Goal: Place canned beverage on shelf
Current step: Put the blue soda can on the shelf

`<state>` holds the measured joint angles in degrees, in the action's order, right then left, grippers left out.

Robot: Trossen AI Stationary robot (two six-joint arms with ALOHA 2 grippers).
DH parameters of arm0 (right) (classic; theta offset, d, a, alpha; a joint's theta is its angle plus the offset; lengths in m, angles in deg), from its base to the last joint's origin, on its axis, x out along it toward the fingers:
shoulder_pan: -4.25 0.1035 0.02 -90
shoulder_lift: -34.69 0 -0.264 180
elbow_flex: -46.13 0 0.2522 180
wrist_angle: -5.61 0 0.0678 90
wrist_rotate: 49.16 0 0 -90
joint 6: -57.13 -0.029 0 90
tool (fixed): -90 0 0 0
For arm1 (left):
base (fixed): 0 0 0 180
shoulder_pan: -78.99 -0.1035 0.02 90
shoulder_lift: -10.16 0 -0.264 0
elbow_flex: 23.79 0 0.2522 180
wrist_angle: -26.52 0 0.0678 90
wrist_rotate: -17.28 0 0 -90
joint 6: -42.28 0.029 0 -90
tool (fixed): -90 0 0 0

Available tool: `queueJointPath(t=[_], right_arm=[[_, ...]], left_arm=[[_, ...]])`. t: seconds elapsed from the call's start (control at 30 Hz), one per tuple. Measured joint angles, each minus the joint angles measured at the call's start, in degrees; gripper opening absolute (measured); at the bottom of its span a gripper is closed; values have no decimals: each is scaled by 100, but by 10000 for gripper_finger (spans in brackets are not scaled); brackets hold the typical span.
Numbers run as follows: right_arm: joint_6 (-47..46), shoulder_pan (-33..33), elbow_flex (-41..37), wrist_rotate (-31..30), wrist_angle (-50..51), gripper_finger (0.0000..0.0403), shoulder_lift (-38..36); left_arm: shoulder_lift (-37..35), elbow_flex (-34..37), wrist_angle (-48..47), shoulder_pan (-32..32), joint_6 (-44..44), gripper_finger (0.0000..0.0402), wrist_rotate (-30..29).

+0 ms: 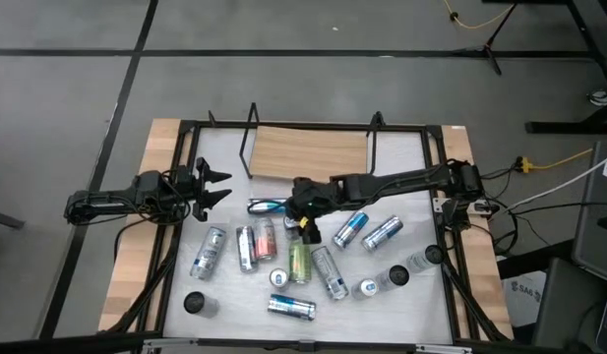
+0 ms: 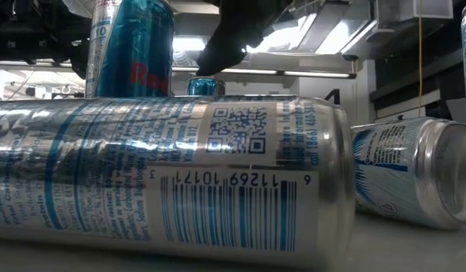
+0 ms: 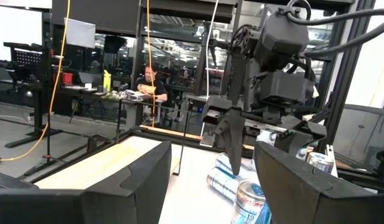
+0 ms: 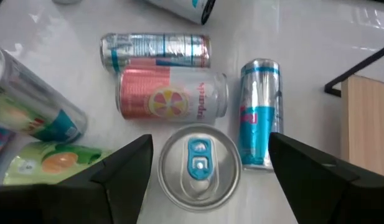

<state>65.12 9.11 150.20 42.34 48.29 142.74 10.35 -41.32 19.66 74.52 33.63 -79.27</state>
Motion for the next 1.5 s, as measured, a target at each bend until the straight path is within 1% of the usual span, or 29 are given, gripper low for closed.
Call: queueJointPath(t=[0.4, 0.97, 1.1, 1.2, 1.4, 1.5], right_arm=[[0, 0, -2, 102, 135, 308, 2], [0, 0, -9, 104, 88, 308, 533], [2, 0, -9, 107, 92, 306, 556], [2, 0, -4, 104, 67, 288, 550], [2, 0, -4, 107, 23, 213, 549], [2, -2, 9, 107, -50, 212, 549]], left_arm=[[0, 0, 0, -1, 0, 224, 0], [17, 0, -70, -2, 0, 224, 2], [17, 0, -92, -2, 0, 224, 2], [17, 0, -89, -2, 0, 224, 1], [17, 0, -85, -2, 0, 224, 2], [17, 0, -85, 0, 0, 224, 2]])
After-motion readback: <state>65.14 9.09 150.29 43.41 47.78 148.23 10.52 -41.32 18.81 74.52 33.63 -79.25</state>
